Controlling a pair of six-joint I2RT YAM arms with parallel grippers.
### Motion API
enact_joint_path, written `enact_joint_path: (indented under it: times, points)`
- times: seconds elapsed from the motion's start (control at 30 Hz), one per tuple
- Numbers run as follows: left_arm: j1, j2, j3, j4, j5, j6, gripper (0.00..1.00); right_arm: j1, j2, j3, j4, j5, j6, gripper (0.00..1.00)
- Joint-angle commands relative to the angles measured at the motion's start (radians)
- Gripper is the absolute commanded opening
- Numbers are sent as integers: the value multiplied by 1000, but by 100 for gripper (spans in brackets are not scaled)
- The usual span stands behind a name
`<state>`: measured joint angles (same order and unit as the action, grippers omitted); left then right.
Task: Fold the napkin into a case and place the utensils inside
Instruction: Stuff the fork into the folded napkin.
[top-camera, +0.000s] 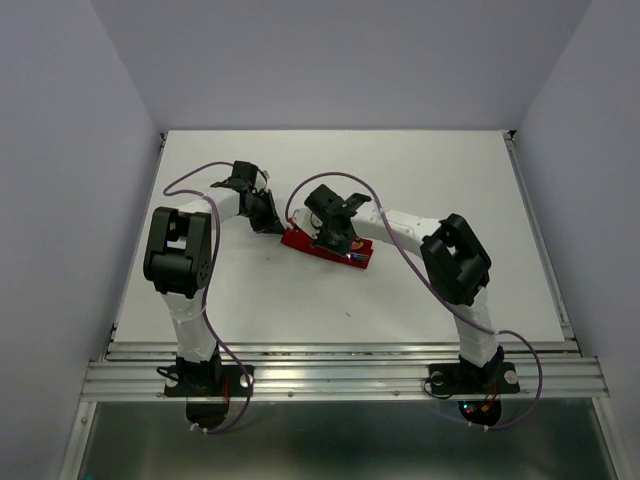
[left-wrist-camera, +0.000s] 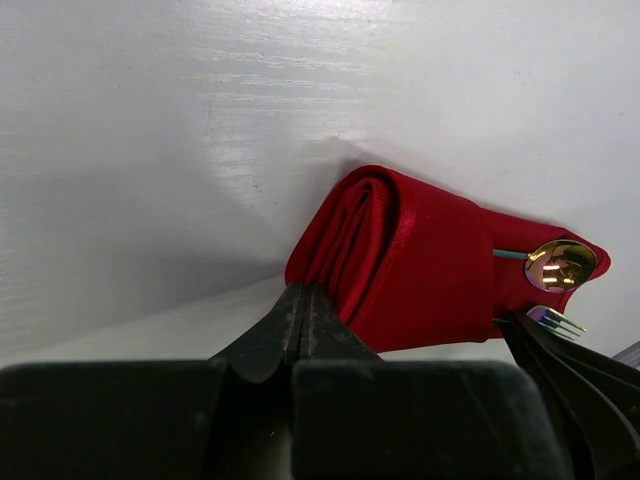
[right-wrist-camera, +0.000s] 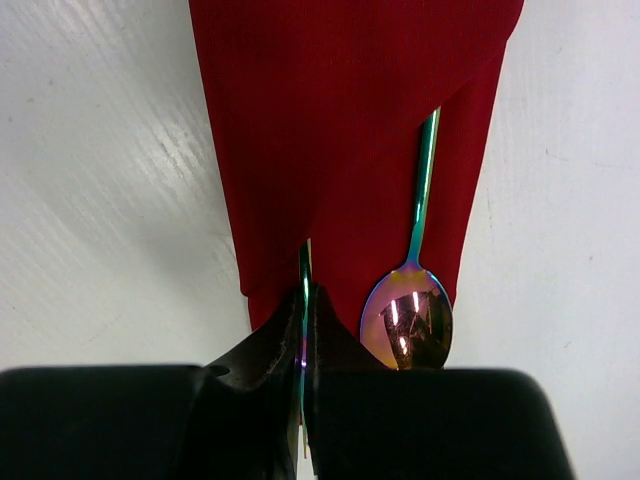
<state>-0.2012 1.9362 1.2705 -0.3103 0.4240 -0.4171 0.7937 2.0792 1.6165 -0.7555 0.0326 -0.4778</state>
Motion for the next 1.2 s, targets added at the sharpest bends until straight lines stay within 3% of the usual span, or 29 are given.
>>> enact_joint_path:
  times: [0.0,0.97,1.07,1.17]
  points:
    - [-6,-9,21,4,25,9,4,9,15,63,-5,-20,-22,1]
    - [-12,-6,13,8,32,12,5,36,93,160,-11,-20,19,1]
    - [-12,-8,10,11,32,12,5,36,97,164,-15,-14,28,6]
    - [-15,-8,6,13,32,12,4,36,97,166,-15,1,42,26]
